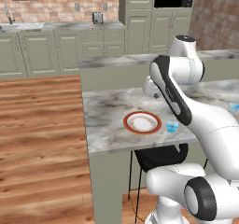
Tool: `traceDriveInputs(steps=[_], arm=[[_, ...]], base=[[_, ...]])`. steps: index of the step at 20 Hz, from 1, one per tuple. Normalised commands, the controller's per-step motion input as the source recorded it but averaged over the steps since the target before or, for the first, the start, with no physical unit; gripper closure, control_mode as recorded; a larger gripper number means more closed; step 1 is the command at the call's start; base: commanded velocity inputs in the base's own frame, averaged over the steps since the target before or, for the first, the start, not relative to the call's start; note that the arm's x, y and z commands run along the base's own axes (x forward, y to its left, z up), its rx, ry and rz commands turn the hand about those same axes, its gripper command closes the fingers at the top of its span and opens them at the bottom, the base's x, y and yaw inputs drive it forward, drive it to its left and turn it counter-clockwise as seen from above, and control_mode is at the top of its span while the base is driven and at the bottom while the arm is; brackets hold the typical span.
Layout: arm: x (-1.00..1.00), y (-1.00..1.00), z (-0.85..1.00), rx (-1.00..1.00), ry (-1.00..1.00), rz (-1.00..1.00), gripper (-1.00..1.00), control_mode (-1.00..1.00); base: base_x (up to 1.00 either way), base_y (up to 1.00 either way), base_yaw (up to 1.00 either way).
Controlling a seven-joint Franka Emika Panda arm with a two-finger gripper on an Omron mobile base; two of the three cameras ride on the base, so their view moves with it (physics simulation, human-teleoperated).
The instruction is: Place two yogurt containers on each plate.
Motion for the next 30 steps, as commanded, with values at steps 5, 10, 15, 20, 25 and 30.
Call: traceDriveInputs(steps=[5,10,15,20,25,30], arm=[[-0.09,-0.13,-0.04,0.03,0.00,-0.13,-1.00,-1.00],[-0.11,-0.26,-0.28,0.03,0.10,-0.57,-1.00,-1.00],[-0.03,-0.28,-0.39,0.00,0.29,-0.54,-1.00,-1.00],[0.00,-0.54,-0.51,0.17,0.33,-0.32,-1.00,-1.00],[0.15,-0.48,-0.50,0.25,0.13,-0.07,-1.00,-1.00],[0.16,-0.22,-0.50,0.10,-0.10,0.00,-1.00,-1.00]], base=[[0.00,0.00,0.00],[0.00,0.00,0.00],[0.00,0.00,0.00],[0.00,0.00,0.00],[0.00,0.00,0.00],[0.00,0.00,0.00]])
